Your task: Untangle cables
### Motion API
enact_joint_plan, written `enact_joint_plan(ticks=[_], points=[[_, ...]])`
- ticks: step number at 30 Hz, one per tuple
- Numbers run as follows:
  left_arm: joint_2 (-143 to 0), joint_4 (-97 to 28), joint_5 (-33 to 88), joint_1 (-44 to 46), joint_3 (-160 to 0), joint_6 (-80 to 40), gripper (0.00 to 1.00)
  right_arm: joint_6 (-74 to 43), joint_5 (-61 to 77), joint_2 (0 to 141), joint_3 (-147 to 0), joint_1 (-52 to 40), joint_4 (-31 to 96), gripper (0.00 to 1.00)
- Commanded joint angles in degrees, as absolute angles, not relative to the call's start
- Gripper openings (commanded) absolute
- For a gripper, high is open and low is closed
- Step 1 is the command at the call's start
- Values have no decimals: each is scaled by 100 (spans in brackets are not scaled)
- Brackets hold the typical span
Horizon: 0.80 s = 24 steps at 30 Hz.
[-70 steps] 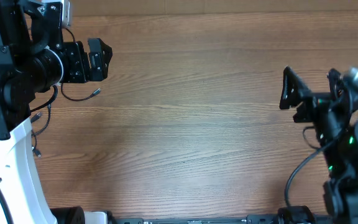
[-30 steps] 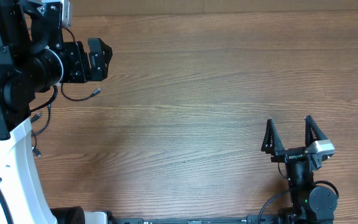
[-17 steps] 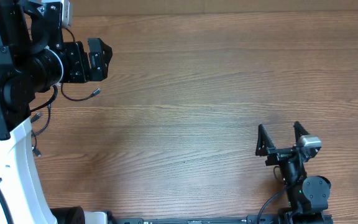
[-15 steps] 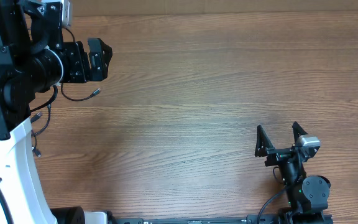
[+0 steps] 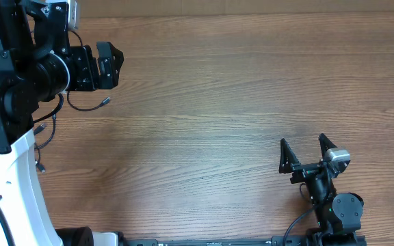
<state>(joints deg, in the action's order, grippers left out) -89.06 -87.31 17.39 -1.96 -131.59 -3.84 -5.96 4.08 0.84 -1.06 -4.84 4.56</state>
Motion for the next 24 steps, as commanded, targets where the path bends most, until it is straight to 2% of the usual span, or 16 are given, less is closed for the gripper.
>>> enact_joint_plan(ticks=[1, 19, 24], points=[[-8925, -8720, 1743, -185, -13161, -255, 100, -591, 410, 16, -45, -443, 443, 100], [-8565, -8715, 1741, -178, -13069, -252, 100, -591, 410, 16, -45, -443, 443, 100], [-7417, -7918, 1483, -178, -11480, -132, 100, -591, 410, 16, -45, -443, 443, 100]])
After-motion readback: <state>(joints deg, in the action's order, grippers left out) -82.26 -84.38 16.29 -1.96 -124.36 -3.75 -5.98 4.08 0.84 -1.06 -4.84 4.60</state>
